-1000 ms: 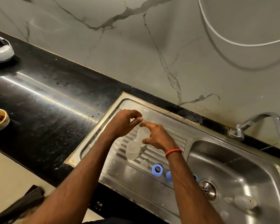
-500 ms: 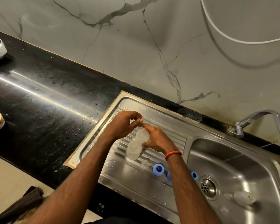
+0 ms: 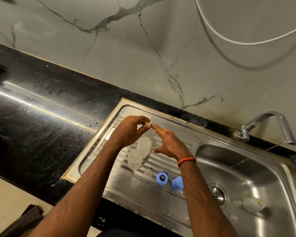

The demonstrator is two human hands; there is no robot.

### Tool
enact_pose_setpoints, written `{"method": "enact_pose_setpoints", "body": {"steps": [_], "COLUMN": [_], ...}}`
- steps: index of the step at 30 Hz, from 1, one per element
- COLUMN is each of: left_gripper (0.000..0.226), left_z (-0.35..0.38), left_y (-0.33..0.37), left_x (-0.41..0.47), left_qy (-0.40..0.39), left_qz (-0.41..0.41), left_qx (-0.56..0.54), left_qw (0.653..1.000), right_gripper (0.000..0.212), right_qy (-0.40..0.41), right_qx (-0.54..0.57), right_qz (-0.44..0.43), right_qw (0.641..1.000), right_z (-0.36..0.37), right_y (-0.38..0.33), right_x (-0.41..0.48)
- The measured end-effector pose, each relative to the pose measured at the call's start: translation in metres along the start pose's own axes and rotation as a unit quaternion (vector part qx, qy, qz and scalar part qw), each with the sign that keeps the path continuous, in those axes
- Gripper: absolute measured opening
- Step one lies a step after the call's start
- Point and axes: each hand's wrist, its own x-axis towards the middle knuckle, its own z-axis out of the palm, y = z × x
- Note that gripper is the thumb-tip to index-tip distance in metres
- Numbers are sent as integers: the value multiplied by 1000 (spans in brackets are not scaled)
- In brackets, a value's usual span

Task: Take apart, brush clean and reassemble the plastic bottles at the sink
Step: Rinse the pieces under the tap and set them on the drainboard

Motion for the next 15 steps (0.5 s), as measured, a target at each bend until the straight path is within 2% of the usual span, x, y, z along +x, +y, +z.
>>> {"method": "enact_pose_setpoints", "body": {"steps": [8,15], "left_gripper": [39,39], "left_z": [36,102], "left_y": [63,120], "left_x": [19,33], "left_qy": [-14,-37], "left_qz": [61,132], "left_qx": [29,40], "left_qw": [998,990], "right_gripper": [78,61], "right_qy": [46,92], "right_qx": [27,59], "right_qz": [65,152], "right_qw": [996,982], "right_z": [-39,-64], "right_y": [61,129], "right_x": [-38,-106]}}
